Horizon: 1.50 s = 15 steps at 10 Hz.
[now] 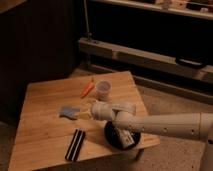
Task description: Place the white sponge in the ceramic cup
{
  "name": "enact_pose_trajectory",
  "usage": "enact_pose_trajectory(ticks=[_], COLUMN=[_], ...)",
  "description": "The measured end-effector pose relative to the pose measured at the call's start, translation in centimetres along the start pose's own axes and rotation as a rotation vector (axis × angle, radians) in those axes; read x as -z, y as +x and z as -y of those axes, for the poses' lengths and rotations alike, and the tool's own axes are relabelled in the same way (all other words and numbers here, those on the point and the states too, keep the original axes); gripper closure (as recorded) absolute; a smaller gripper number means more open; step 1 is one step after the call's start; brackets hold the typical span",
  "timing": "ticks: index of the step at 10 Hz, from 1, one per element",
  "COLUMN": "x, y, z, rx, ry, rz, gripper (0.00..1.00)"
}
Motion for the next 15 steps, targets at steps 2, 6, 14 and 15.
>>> enact_pose_trajectory(ticks=[2,6,14,15], x=[-2.1,-4.8,-6.7,-6.8], y=[0.8,1.9,3.6,3.9], z=[0.9,1.7,0.0,0.0], rx=[0.089,0.078,0.134,0.133], ry=[-0.004,-0.028,-0.081,-0.084], rz=[-0.082,-0.118,-0.153,-0.158], gripper=[0.20,0.20,0.20,0.20])
